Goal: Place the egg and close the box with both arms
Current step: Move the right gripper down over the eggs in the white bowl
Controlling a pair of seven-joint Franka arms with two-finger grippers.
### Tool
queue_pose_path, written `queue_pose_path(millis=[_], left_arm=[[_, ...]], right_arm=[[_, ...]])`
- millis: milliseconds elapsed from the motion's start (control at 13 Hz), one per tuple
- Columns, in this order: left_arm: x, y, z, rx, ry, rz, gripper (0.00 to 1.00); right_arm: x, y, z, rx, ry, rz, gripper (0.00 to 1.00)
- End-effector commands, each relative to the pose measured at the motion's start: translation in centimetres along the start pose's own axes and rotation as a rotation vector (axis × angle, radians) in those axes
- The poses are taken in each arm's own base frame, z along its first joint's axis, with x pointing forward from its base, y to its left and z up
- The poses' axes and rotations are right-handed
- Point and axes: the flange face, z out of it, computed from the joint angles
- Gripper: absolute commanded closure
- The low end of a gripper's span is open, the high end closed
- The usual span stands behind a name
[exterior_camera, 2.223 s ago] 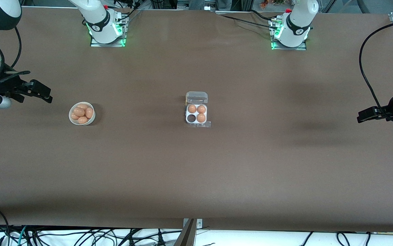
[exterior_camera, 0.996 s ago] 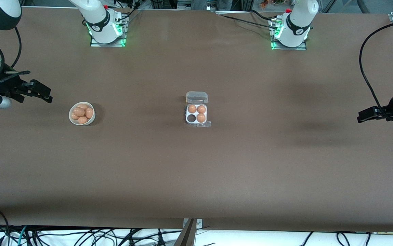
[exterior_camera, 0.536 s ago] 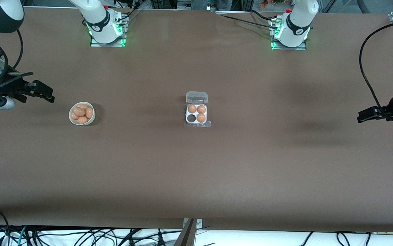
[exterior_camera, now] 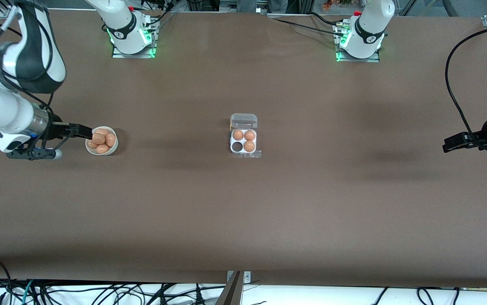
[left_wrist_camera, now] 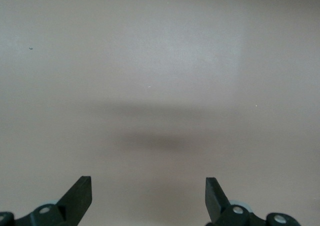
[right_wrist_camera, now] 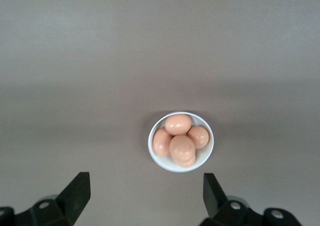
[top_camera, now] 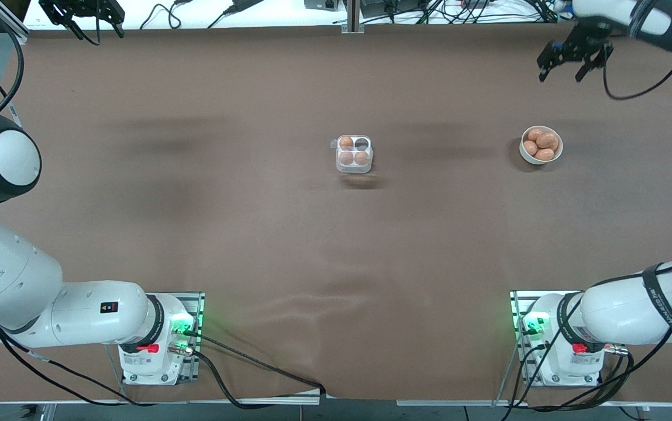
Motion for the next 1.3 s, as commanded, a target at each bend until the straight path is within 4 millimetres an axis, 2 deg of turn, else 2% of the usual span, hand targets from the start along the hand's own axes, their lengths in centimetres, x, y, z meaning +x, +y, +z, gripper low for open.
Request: queue_pose_path(millis=[0,230,460,690,1226], left_arm=[[0.4,-0.4,-0.4,-0.015,0.008,0.018,0.0],[0.5,-0.3,-0.2,-0.02,0.005,0.017,0.0],[0.5,-0.6,-0.1,-0.016,0.005,0.013,0.0],[0.5,-0.8,-0.1,-0.014,0.006,0.009,0.0],[0.6,-0.8,0.1,-0.014,0.003,0.01,0.0]], right_arm=[[-4.1,1.7,3.5,0.001,0.059,-0.001,0.0],[-5.5,1.8,8.0,-0.001,0.128,0.0,0.0],[-5.7,1.9,10.0,-0.004,0.107,-0.006,0.0],[-4.9,2.3,12.5,-0.01,0.117,0.002,0.0],[-4.2,2.5,15.1,-0.017,0.111,-0.02,0.0]])
